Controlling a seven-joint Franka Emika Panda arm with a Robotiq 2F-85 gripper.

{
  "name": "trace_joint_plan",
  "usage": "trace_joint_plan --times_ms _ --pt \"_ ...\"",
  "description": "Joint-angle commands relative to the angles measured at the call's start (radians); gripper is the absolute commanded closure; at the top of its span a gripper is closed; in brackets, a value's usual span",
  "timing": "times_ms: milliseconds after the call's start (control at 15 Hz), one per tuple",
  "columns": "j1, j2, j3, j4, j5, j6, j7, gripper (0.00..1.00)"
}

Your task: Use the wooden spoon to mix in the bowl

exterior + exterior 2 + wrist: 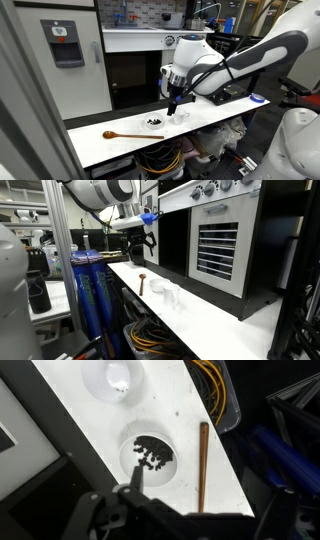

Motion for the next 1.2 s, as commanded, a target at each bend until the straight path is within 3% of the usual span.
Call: trace_joint_plan --times_ms 0,533,600,1133 --pt "0.041 0.12 -0.007 0.078 0.024 0.024 -0.102 0.0" --pt "0.055 0.259 0.008 0.117 0.118 0.063 -0.24 0.0" --pt "0.048 0.214 0.02 0.092 0.096 0.041 -0.201 0.0" --pt "0.047 0.22 0.024 0.094 0.097 0.042 -0.199 0.0"
